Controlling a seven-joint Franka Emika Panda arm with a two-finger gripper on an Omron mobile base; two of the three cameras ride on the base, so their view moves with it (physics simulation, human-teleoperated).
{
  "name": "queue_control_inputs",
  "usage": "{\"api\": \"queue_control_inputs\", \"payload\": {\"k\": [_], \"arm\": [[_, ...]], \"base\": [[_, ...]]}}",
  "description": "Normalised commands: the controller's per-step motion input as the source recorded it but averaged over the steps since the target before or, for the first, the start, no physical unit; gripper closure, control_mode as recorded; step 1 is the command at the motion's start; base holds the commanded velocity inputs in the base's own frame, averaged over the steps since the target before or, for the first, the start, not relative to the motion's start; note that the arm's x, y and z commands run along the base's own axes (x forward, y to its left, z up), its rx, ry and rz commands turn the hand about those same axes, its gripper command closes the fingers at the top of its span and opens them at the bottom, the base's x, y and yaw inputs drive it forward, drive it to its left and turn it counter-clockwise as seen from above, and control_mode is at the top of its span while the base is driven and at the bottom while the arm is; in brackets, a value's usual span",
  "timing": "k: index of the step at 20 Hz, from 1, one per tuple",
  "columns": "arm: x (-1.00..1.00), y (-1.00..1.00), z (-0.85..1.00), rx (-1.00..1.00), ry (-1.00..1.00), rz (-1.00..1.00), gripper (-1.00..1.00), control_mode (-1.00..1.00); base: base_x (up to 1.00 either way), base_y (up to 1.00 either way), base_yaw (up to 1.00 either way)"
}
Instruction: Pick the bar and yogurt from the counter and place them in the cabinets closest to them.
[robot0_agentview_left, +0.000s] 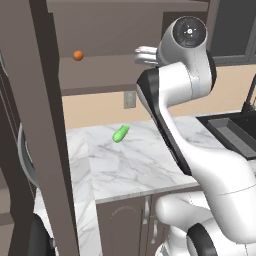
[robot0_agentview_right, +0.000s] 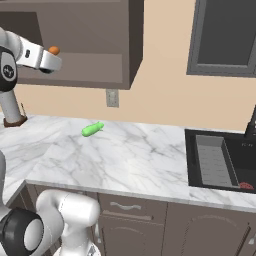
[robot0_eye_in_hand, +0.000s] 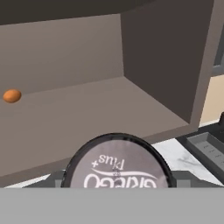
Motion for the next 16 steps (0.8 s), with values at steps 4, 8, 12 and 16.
{"api": "queue_control_inputs", "payload": {"k": [4,8,12,16], "arm": [[0.03,0.00,-0.06,-0.02,0.00,0.00,1.00,-1.00],[0.11,0.00,-0.19,-0.05,0.00,0.00,1.00,-1.00],[0.23,0.00,-0.17,-0.05,0.00,0.00,1.00,-1.00],[0.42,0.00,-0.07,-0.03,0.00,0.00,1.00,-1.00]], "base": [[0.00,0.00,0.00],[0.00,0.00,0.00],[0.00,0.00,0.00],[0.00,0.00,0.00]]}}
